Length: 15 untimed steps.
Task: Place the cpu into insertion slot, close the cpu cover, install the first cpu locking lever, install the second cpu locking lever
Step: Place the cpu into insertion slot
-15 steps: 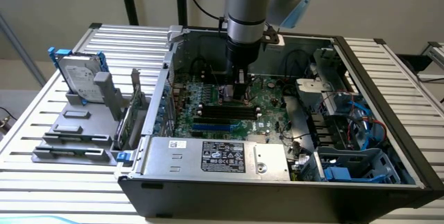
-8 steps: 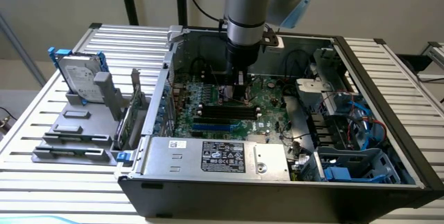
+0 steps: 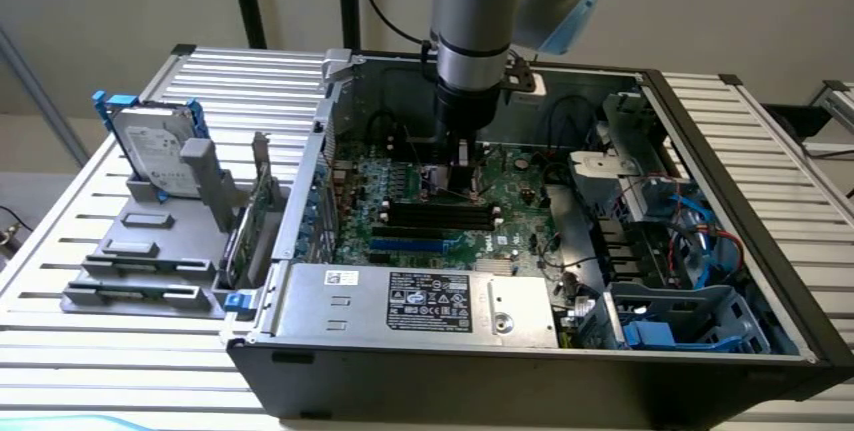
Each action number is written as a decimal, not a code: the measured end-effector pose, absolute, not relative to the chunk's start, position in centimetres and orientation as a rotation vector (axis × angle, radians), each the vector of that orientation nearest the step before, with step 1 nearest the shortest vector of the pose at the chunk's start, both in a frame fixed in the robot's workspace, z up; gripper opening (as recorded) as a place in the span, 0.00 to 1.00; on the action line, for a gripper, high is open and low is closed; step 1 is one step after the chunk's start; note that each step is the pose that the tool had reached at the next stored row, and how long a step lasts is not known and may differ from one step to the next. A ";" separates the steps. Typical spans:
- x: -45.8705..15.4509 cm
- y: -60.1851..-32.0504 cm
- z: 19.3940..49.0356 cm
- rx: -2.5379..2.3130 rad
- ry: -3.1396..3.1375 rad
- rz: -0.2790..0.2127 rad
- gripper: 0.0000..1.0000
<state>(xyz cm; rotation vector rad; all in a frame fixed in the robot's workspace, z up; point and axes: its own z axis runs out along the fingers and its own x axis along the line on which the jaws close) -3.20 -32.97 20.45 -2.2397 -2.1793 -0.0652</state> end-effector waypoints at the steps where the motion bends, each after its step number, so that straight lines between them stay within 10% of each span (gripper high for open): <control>1: -3.2 -33.0 20.4 -2.240 -2.179 -0.065 0.54; 15: -3.2 -32.9 20.1 -2.240 -2.179 -0.065 0.54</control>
